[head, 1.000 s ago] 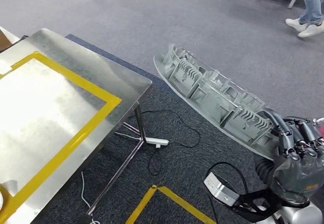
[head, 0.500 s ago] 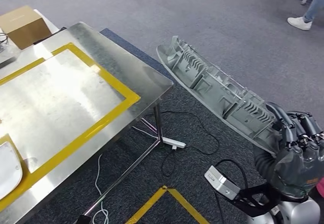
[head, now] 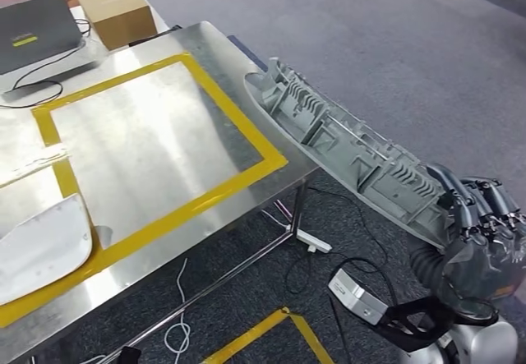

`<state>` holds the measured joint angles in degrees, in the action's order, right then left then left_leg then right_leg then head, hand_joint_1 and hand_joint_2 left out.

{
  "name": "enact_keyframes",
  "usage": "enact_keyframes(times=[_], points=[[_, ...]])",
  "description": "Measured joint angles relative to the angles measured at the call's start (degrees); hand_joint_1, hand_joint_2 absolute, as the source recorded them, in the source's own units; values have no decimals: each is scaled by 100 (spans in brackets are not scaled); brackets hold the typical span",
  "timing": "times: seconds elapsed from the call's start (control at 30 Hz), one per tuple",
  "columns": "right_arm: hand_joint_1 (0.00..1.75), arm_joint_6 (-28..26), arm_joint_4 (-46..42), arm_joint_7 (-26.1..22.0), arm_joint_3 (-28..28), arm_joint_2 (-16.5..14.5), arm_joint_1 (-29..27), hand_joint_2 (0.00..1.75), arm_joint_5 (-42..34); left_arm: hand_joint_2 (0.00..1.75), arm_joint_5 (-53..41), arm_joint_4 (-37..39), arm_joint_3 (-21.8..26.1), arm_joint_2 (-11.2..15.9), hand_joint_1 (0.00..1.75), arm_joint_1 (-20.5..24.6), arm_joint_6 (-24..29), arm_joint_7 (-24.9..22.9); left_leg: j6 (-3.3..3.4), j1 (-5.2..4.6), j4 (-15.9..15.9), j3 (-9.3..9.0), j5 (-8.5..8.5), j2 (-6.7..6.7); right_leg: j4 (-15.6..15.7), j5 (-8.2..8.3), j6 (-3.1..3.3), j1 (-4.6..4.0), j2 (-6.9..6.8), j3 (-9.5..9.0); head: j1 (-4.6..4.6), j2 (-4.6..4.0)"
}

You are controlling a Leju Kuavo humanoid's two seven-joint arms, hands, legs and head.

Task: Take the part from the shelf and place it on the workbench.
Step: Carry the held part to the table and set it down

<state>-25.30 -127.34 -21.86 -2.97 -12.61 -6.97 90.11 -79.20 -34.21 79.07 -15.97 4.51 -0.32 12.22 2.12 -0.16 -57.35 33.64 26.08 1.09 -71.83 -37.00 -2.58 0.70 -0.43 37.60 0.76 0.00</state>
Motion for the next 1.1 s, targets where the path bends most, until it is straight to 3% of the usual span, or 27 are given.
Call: enact_keyframes(times=[0.03, 0.07, 0.13, 0.2, 0.27, 0.3, 0.33, 0.4, 0.47, 0.53, 0.57, 0.63, 0.7, 0.77, 0.83, 0.9, 0.97, 1.03, 1.07, 1.1], points=[[175, 5, 13, 10, -7, 18, 0, 175, 1, 175, 1, -1, 4, -5, 0, 0, -1, -2, 1, 0, -2, -6, 2, 84, -208, -10, -6, 0, 22, 143, -1, 0], [175, 8, 25, 14, -10, 31, -1, 175, 2, 175, 1, -2, 8, -9, 0, -4, -1, -4, -1, 0, -4, -15, 5, 170, -191, 100, -7, 1, 33, 182, -2, 0], [175, 13, 37, 30, -24, 51, 7, 175, 3, 175, 6, -4, 13, -15, 0, -10, 0, -7, -22, 6, -10, -41, 19, 348, 454, 563, 1, 20, 133, -47, -2, 0], [175, 27, 42, 68, -50, 77, 34, 175, 1, 175, 29, -11, 15, -19, 0, -2, 1, -14, -68, -2, -39, -29, 37, 500, 1157, 847, 18, 57, 379, -358, -4, 0], [175, 53, 49, 122, -82, 107, 65, 175, 1, 175, 62, -20, 18, -19, 0, -6, 1, -27, -133, 9, -60, 27, 27, 616, 1361, 844, 53, 62, 486, -468, -2, 0], [175, 68, 52, 151, -100, 121, 76, 175, 3, 175, 77, -24, 23, -18, 0, -16, 2, -37, -165, 24, -61, 53, 16, 674, 1375, 848, 82, 58, 434, -484, 1, 0], [175, 85, 56, 184, -120, 134, 90, 175, 5, 175, 89, -31, 29, -16, 0, -30, 4, -48, -198, 30, -75, 68, 23, 650, 1386, 857, 114, 56, 371, -492, 2, 0], [175, 109, 61, 250, -162, 158, 111, 175, 5, 175, 114, -44, 40, -16, 0, -34, 10, -68, -261, 17, -314, 179, 178, 371, 1420, 861, 186, 62, 222, -530, 37, 0], [175, 122, 63, 294, -193, 183, 121, 175, 4, 175, 127, -48, 42, -19, 0, -11, 11, -75, -312, 19, -965, 492, 512, 44, 1433, 841, 239, 46, 47, -557, 73, 0], [175, 129, 66, 307, -216, 211, 123, 175, 5, 175, 130, -48, 42, -22, 0, -2, 10, -75, -337, 38, -1585, 802, 720, -29, 1431, 816, 260, 32, -131, -570, 75, 0], [175, 132, 68, 310, -228, 223, 124, 175, 5, 175, 132, -48, 43, -23, 0, -9, 10, -75, -338, 43, -1643, 832, 677, -37, 1431, 804, 262, 27, -214, -580, 75, 0], [175, 132, 71, 316, -248, 238, 130, 175, 5, 175, 136, -55, 45, -23, 0, -23, 10, -75, -299, 32, -1112, 554, 321, -125, 1431, 773, 251, 14, -357, -621, 77, 0], [175, 132, 71, 317, -260, 249, 142, 175, 4, 175, 137, -69, 46, -20, 0, -12, 10, -75, -215, -31, -385, 174, 56, -405, 1428, 734, 215, -19, -490, -665, 75, 0], [175, 133, 71, 317, -267, 261, 159, 175, 3, 175, 138, -78, 46, -19, 0, 3, 11, -75, -151, -86, -97, 50, 36, -550, 1429, 702, 166, -52, -621, -687, 70, 0], [175, 137, 72, 323, -282, 272, 178, 175, 3, 175, 140, -82, 50, -20, 0, -15, 13, -75, -107, -75, -54, 56, 25, -428, 1439, 672, 113, -55, -696, -704, 69, 0], [175, 145, 75, 345, -302, 291, 192, 175, 2, 175, 144, -93, 55, -22, 0, -30, 13, -76, -50, -36, -9, 29, -2, -293, 1264, 530, 62, -27, -435, -636, 55, -1], [175, 155, 81, 367, -315, 324, 195, 175, 1, 175, 151, -103, 57, -33, 0, -10, 11, -78, -3, -11, 8, 17, -14, -150, 621, 207, 28, -1, -80, -326, 24, -1], [175, 179, 94, 394, -327, 361, 195, 175, 1, 175, 163, -104, 57, -45, 0, 7, 10, -84, 14, -10, 5, 16, -13, 13, -82, -23, 8, 3, 17, 60, 6, 0], [175, 201, 102, 412, -338, 383, 196, 175, 1, 175, 167, -104, 58, -50, 0, 5, 10, -86, 16, -10, 3, 11, -11, 97, -186, 13, 2, 4, 27, 148, 5, 0], [175, 219, 109, 431, -355, 412, 195, 175, 1, 175, 171, -105, 58, -56, 0, 1, 9, -88, 12, -8, 1, 1, -8, 183, -66, 160, 1, 7, 36, 126, 4, 0]])
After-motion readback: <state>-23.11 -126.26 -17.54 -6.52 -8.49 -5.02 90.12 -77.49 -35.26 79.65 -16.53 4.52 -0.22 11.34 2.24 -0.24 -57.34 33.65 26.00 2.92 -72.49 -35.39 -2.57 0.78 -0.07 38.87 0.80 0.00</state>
